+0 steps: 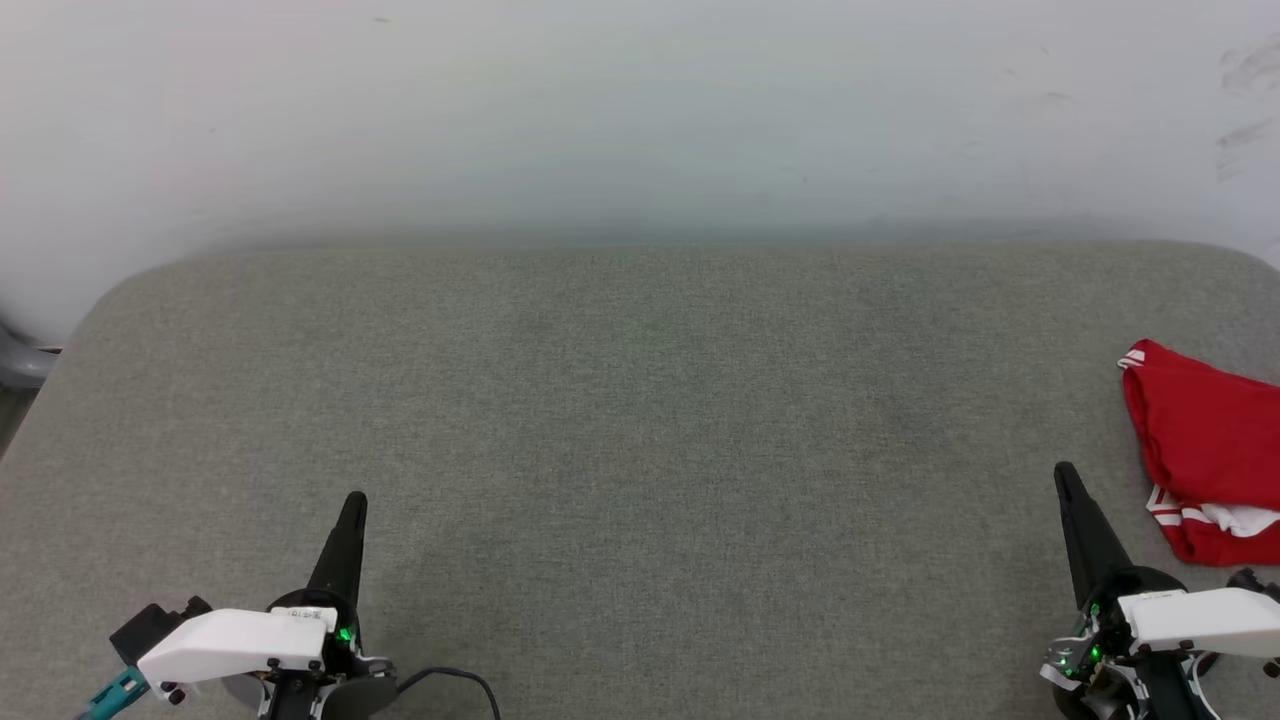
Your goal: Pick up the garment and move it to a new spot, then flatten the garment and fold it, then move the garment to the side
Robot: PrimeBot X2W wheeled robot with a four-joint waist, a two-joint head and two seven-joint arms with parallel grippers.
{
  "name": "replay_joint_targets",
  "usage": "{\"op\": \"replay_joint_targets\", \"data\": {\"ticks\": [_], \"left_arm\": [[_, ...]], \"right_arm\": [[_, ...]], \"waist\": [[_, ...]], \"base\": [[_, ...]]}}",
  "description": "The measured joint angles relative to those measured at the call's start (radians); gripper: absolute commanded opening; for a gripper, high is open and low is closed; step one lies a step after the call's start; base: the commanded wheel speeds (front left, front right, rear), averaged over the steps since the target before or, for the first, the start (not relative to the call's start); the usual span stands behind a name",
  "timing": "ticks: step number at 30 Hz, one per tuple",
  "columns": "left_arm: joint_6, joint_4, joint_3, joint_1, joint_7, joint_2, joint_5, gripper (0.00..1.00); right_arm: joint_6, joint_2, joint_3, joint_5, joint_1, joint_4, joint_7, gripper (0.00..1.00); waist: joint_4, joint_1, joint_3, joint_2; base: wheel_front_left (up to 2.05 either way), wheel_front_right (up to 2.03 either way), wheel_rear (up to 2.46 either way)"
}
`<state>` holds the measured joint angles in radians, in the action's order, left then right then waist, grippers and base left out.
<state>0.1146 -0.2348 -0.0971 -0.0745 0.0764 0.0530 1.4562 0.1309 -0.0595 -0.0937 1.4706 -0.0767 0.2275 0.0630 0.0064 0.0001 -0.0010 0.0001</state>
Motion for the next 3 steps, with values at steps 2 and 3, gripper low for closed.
{"op": "replay_joint_targets", "data": {"ticks": [2, 3], "left_arm": [[0.0, -0.001, -0.002, -0.005, 0.005, 0.0, 0.014, 0.0], [0.001, -0.002, -0.004, -0.01, 0.009, -0.001, 0.029, 0.0]], "right_arm": [[0.0, 0.0, -0.001, 0.014, -0.002, 0.002, 0.005, 0.0], [0.0, 0.0, -0.001, 0.03, -0.005, 0.003, 0.008, 0.0]], "waist": [[-0.001, 0.0, 0.0, 0.0], [-0.001, 0.0, 0.001, 0.0]], "base": [[0.0, 0.0, 0.0], [0.0, 0.0, 0.0]]}}
